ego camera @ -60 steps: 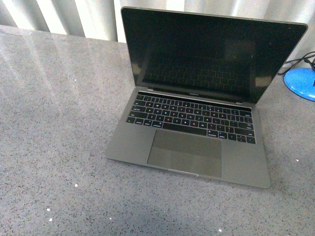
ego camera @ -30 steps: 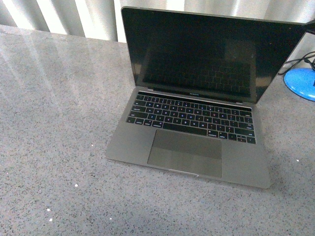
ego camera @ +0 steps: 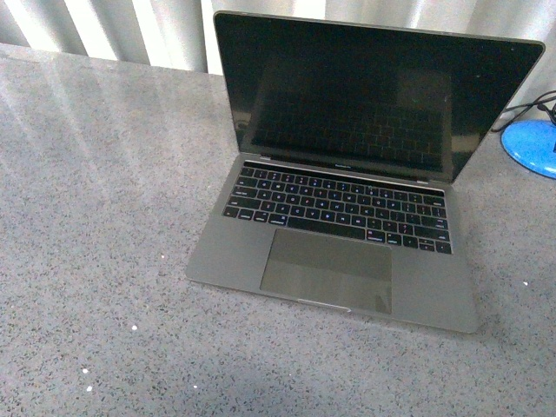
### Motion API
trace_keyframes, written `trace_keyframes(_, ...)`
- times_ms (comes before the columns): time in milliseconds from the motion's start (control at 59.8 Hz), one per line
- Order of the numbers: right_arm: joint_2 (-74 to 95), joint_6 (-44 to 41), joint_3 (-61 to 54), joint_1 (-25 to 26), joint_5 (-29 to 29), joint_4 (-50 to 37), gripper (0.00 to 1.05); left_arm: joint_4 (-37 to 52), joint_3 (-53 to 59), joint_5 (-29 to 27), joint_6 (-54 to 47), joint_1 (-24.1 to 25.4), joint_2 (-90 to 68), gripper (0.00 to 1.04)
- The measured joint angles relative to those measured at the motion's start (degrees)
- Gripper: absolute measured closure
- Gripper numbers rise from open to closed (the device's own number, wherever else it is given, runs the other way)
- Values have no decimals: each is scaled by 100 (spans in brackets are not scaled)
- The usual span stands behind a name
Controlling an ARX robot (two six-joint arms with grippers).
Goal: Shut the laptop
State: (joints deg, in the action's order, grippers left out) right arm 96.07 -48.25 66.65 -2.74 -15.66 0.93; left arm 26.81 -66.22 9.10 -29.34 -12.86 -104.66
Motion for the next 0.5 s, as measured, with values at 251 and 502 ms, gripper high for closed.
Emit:
trace_keyframes(251, 284, 7, 380, -122, -144, 289, 104, -955, -800, 507, -671, -468, -562, 98)
trace_keyframes(502, 549, 295, 494, -125, -361, 369, 104, -1637, -1414, 704, -1119, -791, -1086, 101)
